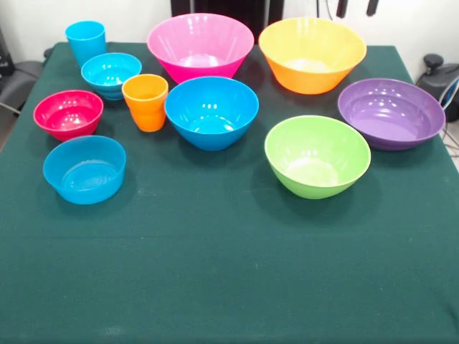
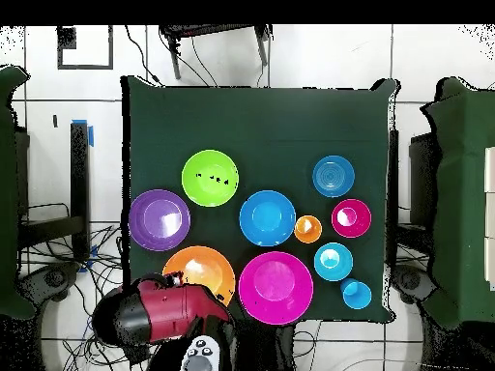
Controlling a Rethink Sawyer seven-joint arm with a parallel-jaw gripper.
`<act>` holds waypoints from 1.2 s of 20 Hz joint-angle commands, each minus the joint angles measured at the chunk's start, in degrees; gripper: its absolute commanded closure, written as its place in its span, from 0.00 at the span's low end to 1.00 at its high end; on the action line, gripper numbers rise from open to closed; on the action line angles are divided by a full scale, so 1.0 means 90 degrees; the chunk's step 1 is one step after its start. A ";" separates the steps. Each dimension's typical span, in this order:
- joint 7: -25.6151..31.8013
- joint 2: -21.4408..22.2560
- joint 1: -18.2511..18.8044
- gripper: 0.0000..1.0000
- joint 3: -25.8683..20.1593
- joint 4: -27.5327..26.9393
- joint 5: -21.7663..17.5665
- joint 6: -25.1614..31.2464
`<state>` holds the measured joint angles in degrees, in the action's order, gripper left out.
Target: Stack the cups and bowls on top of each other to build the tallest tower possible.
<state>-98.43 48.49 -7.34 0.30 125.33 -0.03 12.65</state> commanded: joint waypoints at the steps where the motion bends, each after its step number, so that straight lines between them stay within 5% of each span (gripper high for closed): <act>1: -0.0923 -0.0980 -0.0024 0.00 -0.0178 -0.0334 -0.0288 -0.1021; 17: -0.0930 -0.1856 -0.0223 0.00 -0.0144 -0.0716 -0.0104 -0.1577; 24: -0.1263 -0.1939 -0.0649 0.00 -0.0091 -0.0573 0.0148 -0.1867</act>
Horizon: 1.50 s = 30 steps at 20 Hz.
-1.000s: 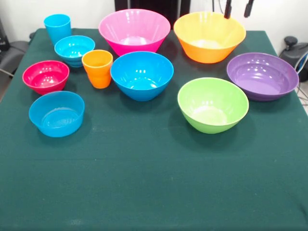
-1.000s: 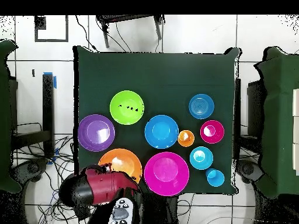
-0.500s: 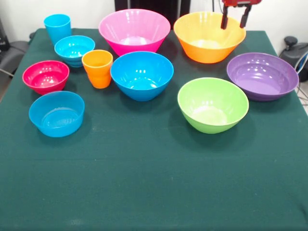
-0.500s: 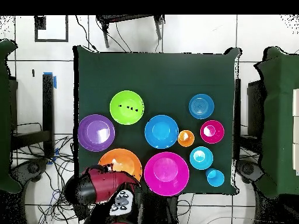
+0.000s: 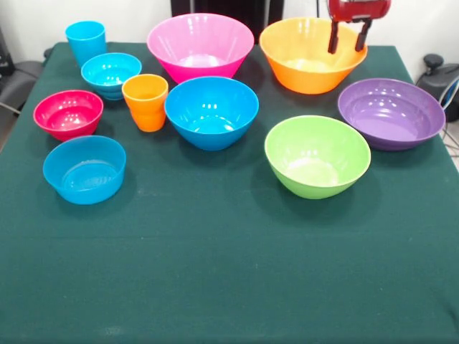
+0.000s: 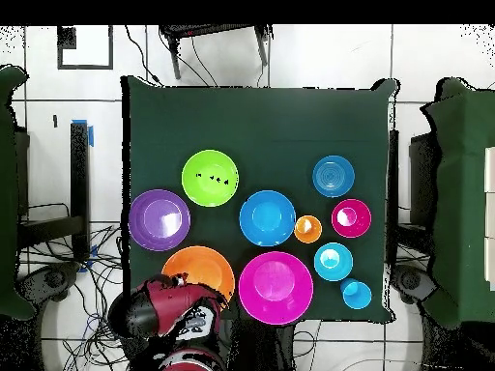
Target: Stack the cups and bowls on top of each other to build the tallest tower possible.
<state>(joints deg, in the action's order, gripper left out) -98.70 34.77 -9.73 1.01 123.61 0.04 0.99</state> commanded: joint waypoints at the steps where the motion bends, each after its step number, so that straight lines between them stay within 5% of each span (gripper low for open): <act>1: -0.1270 -0.0447 -0.0429 0.00 -0.0169 -0.0392 0.0174 -0.0607; 30: -0.1107 0.0528 -0.0502 0.00 0.0030 -0.0578 0.0149 0.0692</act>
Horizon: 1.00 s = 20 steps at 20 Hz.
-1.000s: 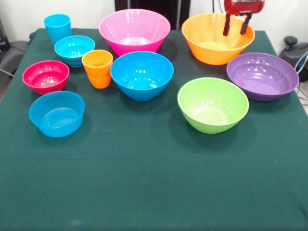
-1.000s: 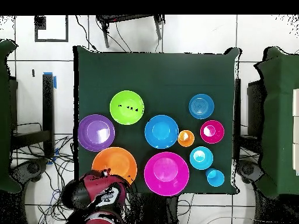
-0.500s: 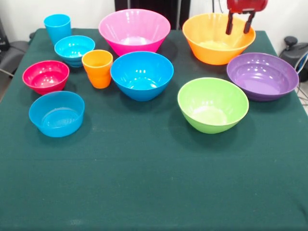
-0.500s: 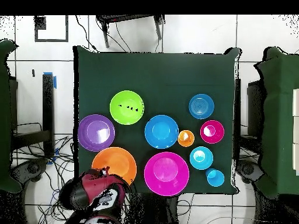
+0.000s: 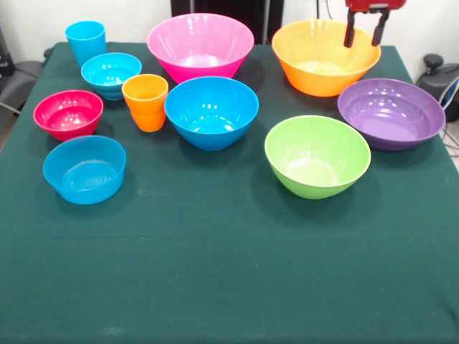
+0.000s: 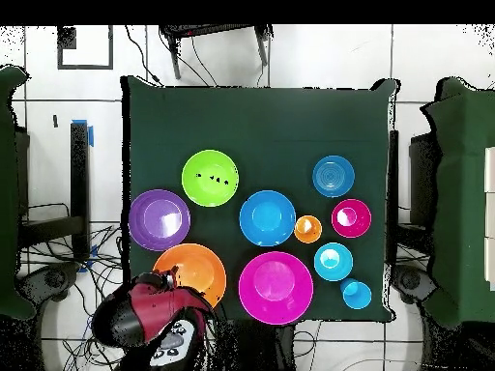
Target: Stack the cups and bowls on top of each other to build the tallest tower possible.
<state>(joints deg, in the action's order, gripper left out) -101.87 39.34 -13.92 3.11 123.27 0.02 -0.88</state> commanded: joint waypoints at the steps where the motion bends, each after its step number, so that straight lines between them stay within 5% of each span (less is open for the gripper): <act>1: -0.0772 0.0032 -0.0065 0.00 -0.0202 -0.0548 0.0169 0.0922; 20: -0.1105 -0.0545 -0.0550 0.00 -0.0251 -0.0665 0.0548 0.0442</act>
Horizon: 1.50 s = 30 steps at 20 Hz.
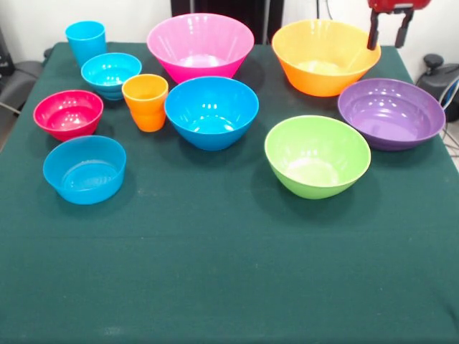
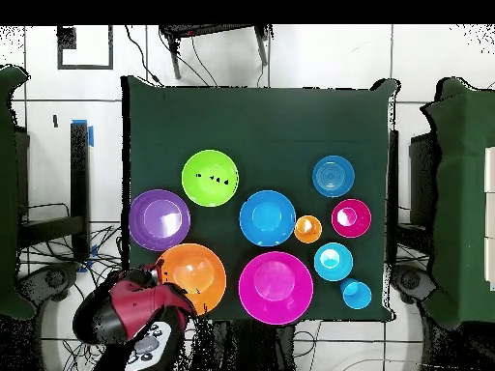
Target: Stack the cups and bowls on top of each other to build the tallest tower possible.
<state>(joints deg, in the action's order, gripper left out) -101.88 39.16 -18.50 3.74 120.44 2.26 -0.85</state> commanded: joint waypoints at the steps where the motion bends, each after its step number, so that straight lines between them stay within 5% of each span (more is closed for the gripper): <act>1: -0.1094 -0.0552 -0.0040 0.00 -0.0318 -0.0336 0.0289 0.0411; 30: -0.1114 -0.1260 -0.0101 0.00 -0.0245 -0.0244 0.0152 -0.0258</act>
<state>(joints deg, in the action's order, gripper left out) -101.88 29.91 -18.95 4.06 120.38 2.65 -2.23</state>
